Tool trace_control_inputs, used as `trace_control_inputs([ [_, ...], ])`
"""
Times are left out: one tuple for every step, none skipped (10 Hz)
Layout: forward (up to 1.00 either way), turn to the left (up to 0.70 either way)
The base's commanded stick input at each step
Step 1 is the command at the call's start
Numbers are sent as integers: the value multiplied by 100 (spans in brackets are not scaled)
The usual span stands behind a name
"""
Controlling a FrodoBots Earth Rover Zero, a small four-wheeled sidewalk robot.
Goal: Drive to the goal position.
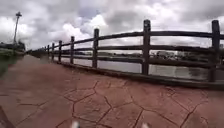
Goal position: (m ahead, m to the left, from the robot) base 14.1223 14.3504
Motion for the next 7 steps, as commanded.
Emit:
trace_control_inputs([
  [0, 70],
  [0, 70],
  [0, 48],
  [0, 4],
  [0, 0],
  [0, 0],
  [0, 0],
])
